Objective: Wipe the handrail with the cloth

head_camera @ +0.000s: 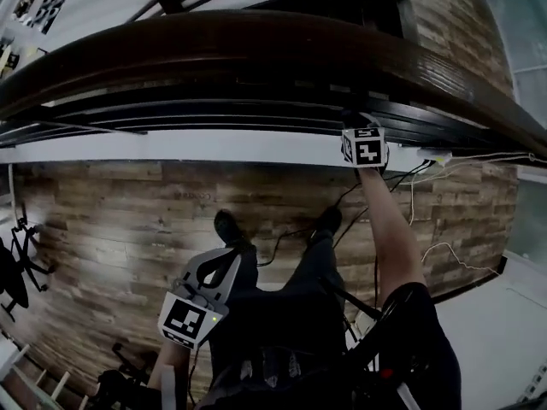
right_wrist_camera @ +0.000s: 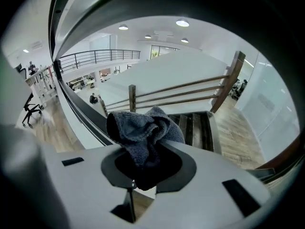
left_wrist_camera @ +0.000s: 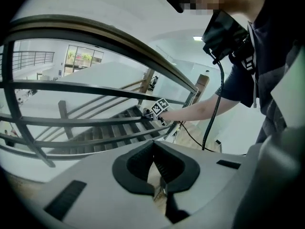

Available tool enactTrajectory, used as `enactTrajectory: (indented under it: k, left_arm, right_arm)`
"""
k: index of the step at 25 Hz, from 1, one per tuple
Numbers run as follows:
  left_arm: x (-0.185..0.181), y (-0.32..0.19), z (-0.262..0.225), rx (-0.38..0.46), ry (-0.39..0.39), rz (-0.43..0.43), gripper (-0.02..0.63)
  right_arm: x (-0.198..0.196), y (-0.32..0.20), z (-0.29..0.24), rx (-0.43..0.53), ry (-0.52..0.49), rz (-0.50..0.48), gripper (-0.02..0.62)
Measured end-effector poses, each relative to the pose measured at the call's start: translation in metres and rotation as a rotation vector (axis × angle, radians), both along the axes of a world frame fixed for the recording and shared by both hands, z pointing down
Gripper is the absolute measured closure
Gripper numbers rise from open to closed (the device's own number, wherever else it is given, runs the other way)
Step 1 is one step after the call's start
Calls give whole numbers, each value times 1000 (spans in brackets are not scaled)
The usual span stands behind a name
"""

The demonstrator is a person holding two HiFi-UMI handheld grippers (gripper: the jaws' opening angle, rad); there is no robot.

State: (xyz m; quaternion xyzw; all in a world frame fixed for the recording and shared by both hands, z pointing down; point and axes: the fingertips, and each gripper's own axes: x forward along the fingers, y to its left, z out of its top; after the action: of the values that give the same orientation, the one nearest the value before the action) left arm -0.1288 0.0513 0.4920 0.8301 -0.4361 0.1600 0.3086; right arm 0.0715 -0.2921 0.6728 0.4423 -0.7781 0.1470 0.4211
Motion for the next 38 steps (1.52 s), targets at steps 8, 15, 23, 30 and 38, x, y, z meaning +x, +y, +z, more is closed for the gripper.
enactTrajectory:
  k: [8,15,23,30,38]
  left_arm:
    - [-119,20,10,-40,-1,-138,598]
    - [-166,10,-5,-74,-60,-283,598]
    - [-241,27,-6,-84,-74,-430,598]
    - [-349,56,10,-58,-63,-351,598]
    - [-488,81,7,-49,-13,-360,598]
  right_arm:
    - [-240,40,4,4,-130,-144,540]
    - [-386,71,4,-39,-192,-382,540]
    - [-537,115,1,-66,-205,-575,540]
    - [-655,156,-2,-52,-193,-597,540]
    - [-728,170,4,-73,-267,-427,540]
